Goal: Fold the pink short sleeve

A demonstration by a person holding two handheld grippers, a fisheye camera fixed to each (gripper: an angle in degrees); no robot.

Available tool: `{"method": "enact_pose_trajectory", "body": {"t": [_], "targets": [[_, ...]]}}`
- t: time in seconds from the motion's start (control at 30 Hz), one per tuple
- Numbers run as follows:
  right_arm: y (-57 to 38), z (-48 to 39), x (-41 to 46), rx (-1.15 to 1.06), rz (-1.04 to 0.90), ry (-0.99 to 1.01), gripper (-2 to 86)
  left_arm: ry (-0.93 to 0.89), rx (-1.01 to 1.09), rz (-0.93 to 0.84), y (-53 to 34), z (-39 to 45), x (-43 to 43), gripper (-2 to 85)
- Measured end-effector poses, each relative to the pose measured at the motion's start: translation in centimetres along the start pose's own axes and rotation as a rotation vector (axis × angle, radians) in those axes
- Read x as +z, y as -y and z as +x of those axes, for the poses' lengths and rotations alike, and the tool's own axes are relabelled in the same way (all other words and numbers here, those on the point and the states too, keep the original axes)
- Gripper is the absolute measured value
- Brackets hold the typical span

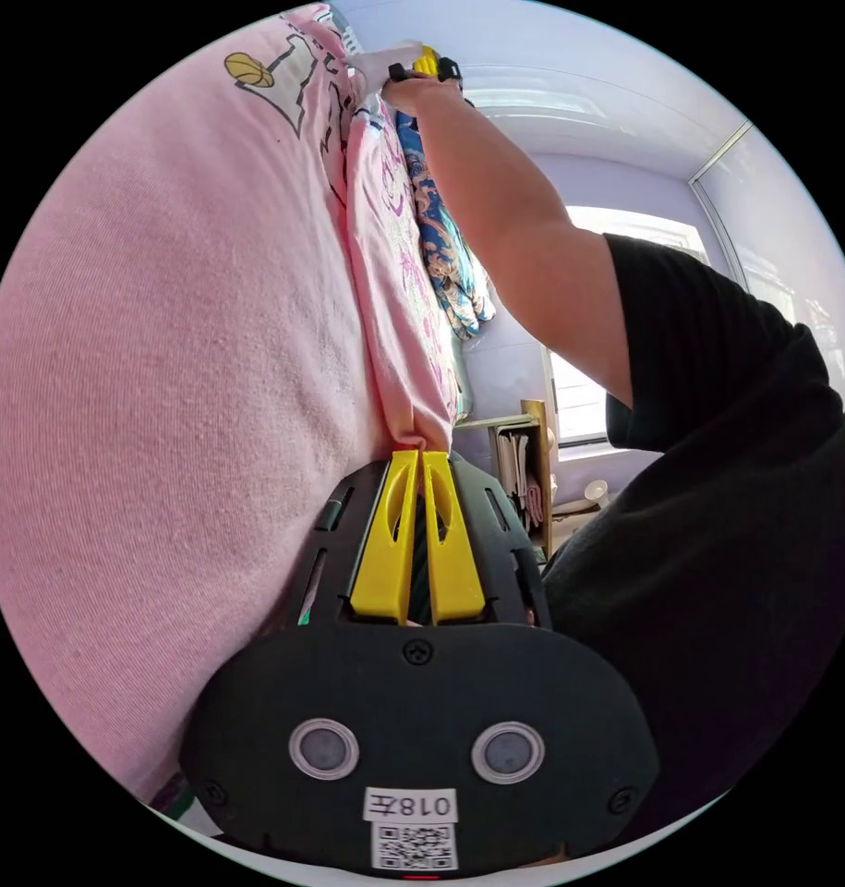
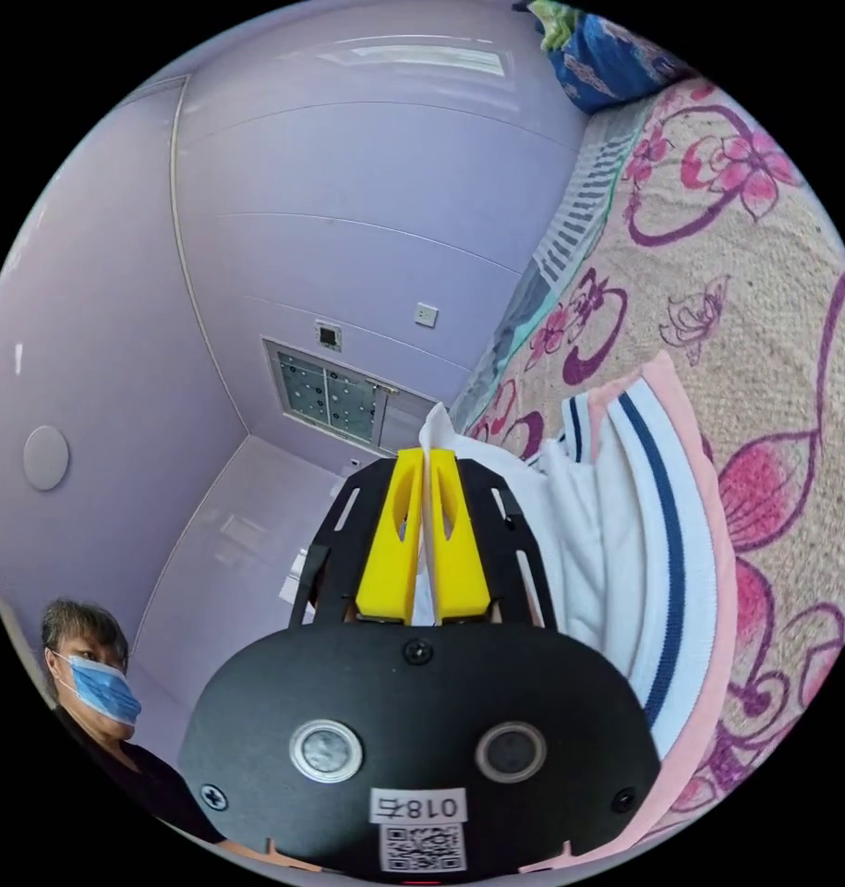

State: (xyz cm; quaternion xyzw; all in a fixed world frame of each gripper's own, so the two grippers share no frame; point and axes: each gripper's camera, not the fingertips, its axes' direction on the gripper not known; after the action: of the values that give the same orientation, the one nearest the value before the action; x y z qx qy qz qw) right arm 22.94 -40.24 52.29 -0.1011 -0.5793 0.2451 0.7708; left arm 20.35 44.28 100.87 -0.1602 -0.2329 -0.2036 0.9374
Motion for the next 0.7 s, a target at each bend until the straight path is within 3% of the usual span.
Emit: {"method": "enact_pose_trajectory", "body": {"t": [0.17, 0.3, 0.37, 0.5, 0.6, 0.7], "targets": [[-1.2, -4.1, 4.6, -0.156, -0.124, -0.039, 1.3, -0.006, -0.007, -0.007, 0.1, 0.5, 0.9, -1.0], [-5.0, -3.5, 12.2, -0.229, -0.365, -0.303, 5.0, -0.005, -0.005, -0.014, 0.3, 0.9, 1.5, -1.0], [-6.6, -3.1, 14.5, -0.240, -0.480, -0.342, 8.4, -0.003, -0.002, -0.020, 0.4, 1.2, 1.7, -1.0], [-9.4, -7.3, 16.5, -0.471, -0.676, -0.448, 12.8, -0.013, -0.007, -0.017, 0.2, 1.3, 1.8, -1.0], [-9.7, -11.3, 13.6, -0.642, -0.659, -0.397, 9.4, -0.023, -0.011, -0.015, 0.1, 1.5, 2.1, -1.0], [-6.5, -10.9, 7.5, -0.580, -0.413, -0.593, 7.4, -0.025, -0.010, -0.015, 0.1, 1.7, 2.5, -1.0]]}}
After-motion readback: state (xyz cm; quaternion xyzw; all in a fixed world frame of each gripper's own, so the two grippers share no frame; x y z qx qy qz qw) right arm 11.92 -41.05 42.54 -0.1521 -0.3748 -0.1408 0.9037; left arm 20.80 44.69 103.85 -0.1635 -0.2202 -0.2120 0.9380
